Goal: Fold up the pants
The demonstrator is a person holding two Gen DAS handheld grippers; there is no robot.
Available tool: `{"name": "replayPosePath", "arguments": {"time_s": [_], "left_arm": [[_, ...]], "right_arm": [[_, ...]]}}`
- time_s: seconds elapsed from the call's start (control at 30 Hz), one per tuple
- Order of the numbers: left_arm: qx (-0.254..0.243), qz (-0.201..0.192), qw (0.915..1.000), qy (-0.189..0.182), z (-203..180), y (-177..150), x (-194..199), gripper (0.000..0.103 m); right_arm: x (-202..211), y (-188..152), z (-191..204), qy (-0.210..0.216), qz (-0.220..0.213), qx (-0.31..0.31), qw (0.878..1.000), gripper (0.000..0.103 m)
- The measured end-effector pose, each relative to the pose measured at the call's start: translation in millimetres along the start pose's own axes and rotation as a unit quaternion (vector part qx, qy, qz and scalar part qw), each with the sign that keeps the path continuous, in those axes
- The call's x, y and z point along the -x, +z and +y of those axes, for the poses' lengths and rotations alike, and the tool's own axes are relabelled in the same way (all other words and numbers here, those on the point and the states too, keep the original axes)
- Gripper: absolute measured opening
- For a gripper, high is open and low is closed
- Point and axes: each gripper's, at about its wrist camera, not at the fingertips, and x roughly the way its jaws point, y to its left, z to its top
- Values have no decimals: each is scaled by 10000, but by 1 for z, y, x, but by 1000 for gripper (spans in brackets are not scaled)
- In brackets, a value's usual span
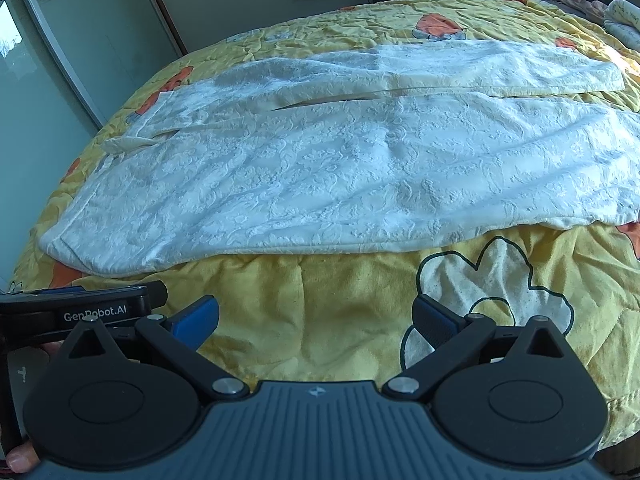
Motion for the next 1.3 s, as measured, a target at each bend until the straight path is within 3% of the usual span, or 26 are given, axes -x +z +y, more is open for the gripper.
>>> {"name": "replayPosePath", "arguments": {"time_s": [0.1,0.2,0.3,0.37,0.43,0.53,0.63,0.73,0.93,1.07,1.2,1.27,1.3], "left_arm": [[122,-185,9998,3,15,9,3,99],[228,-378,9990,0,23,18,9,99],[196,-462,9987,39,27,29,9,99],[193,-571,9981,83,31,36,8,99],[212,-636,9977,132,34,44,5,98],[349,-707,9967,165,45,58,-1,98],[469,-728,9960,221,55,72,-10,98],[550,-749,9954,246,64,87,-19,97],[664,-645,9955,192,80,117,-40,97],[549,-528,9969,191,89,140,-58,97],[634,-346,9973,-119,102,173,-79,97],[731,-211,9966,-320,111,196,-94,96],[809,-131,9956,-449,115,209,-103,95]], "right_arm": [[4,2,-1,96,-165,16,9998,103],[14,11,0,380,-650,328,9966,103],[18,31,4,774,-1199,958,9851,103],[13,52,11,1110,-1302,1585,9724,103],[0,79,21,1235,-1164,2155,9616,103],[-26,119,31,1243,-1119,2536,9527,103],[-71,174,34,1266,-722,2548,9560,103],[-123,228,36,1596,-300,2371,9578,103],[-220,309,48,2253,-38,2178,9496,103],[-268,339,63,2372,239,2362,9420,103],[-304,358,75,2242,579,2546,9389,101],[-317,360,80,2136,726,2701,9360,92],[-321,359,82,2073,804,2797,9340,80]]}}
